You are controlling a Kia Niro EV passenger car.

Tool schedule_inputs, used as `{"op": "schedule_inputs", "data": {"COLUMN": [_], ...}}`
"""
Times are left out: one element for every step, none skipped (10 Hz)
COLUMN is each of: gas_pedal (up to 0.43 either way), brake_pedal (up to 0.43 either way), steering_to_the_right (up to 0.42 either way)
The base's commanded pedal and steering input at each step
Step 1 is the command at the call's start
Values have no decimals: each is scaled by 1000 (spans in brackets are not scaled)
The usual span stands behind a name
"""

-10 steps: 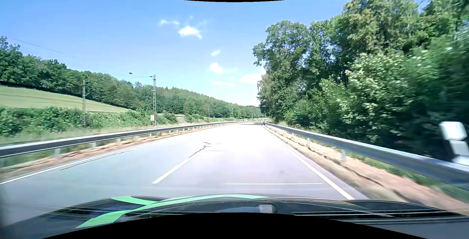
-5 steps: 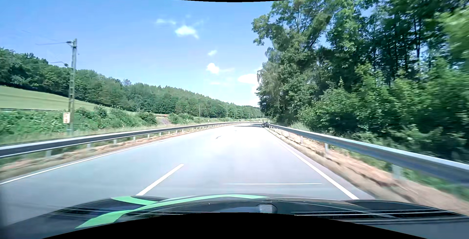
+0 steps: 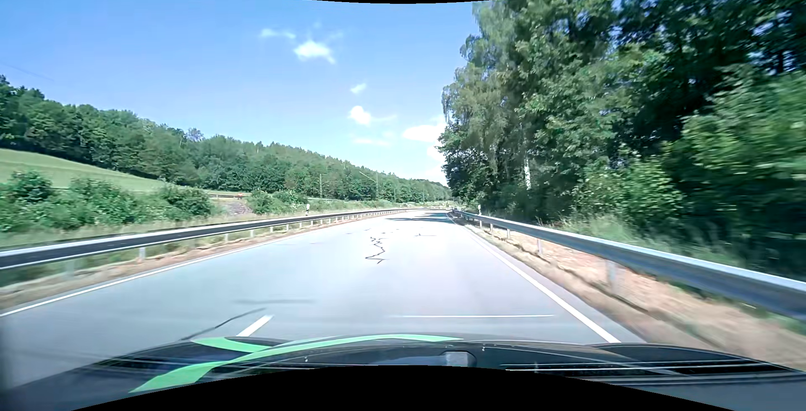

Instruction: Follow the waypoints while adhering to traffic rules and regulations

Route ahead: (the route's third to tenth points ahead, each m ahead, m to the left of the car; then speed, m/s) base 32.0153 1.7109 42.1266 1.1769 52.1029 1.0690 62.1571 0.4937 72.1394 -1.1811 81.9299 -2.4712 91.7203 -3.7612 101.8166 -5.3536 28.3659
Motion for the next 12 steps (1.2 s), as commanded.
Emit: {"op": "schedule_inputs", "data": {"gas_pedal": [150, 157, 157, 169, 189, 189, 189, 189, 189, 189, 177, 177], "brake_pedal": [0, 0, 0, 0, 0, 0, 0, 0, 0, 0, 0, 0], "steering_to_the_right": [5, 5, 5, 4, 4, 4, 4, 4, 4, 4, 4, 4]}}
